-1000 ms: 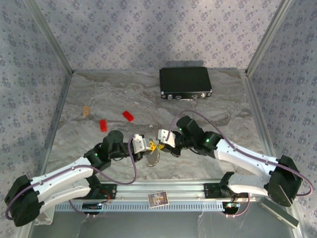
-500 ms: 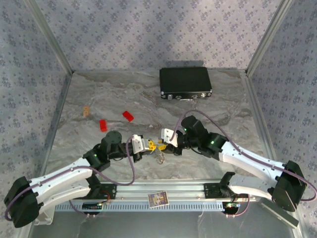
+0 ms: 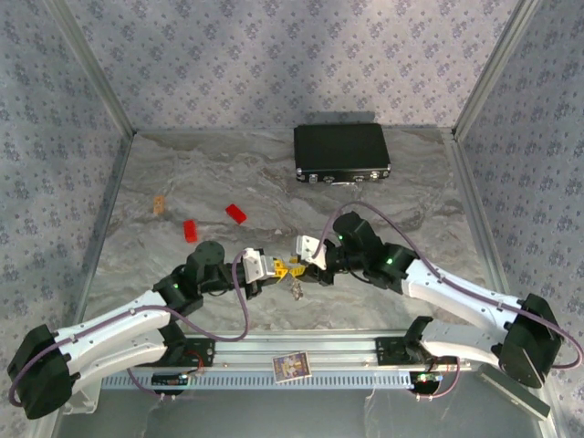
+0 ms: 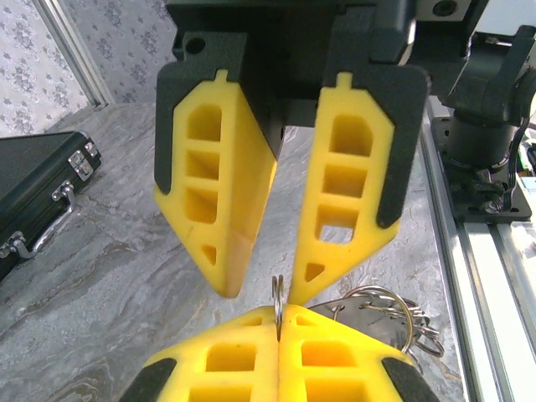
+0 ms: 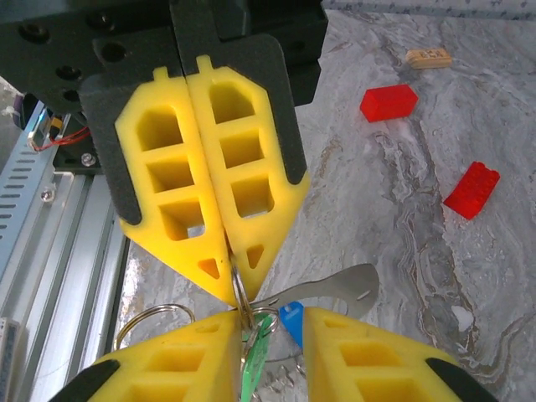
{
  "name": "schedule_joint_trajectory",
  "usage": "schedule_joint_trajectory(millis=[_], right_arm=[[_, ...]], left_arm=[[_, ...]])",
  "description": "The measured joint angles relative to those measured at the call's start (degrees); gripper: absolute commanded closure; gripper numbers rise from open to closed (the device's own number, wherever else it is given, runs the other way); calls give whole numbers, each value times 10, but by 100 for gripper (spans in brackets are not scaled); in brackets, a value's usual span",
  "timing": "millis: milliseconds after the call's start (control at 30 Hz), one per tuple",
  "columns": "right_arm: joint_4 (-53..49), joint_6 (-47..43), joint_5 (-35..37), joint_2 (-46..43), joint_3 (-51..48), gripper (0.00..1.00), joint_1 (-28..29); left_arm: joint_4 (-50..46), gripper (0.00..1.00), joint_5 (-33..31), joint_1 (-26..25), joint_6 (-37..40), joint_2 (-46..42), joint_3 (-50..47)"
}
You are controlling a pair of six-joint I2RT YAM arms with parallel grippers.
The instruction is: Put the keys on the keyring
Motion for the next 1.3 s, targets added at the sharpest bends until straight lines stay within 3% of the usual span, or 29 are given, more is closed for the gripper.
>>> schedule_joint_trajectory(millis=[267, 933, 1100, 1300], right_arm=[[4, 9, 9, -55, -35, 67, -13], [93, 63, -24, 28, -59, 62, -5], [104, 68, -15, 38, -61, 71, 1], [99, 63, 13, 30, -62, 92, 3]], left_arm=[[4, 100, 0, 0, 0, 0, -4], [15, 100, 13, 0, -9, 0, -5], [16, 100, 13, 0, -11, 0, -5], [15, 100, 8, 0, -11, -3, -5]])
